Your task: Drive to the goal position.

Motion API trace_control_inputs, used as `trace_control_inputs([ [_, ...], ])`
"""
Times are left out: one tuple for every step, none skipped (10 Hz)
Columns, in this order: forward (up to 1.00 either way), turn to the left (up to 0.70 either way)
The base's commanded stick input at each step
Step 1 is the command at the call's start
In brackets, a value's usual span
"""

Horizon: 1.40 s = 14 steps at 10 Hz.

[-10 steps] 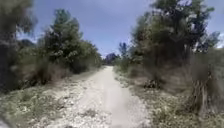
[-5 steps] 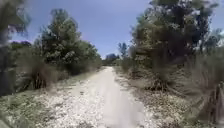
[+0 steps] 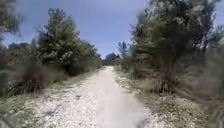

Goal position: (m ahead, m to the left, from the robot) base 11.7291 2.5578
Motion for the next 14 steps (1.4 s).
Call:
trace_control_inputs([
  [0.50, 0.00],
  [0.50, 0.00],
  [0.50, 0.00],
  [0.50, 0.00],
  [0.50, 0.00],
  [0.50, 0.00],
  [0.50, 0.00],
  [0.50, 0.00],
  [0.50, 0.00],
  [0.50, 0.00],
  [0.50, 0.00],
  [0.50, 0.00],
  [0.50, 0.00],
  [0.50, 0.00],
])
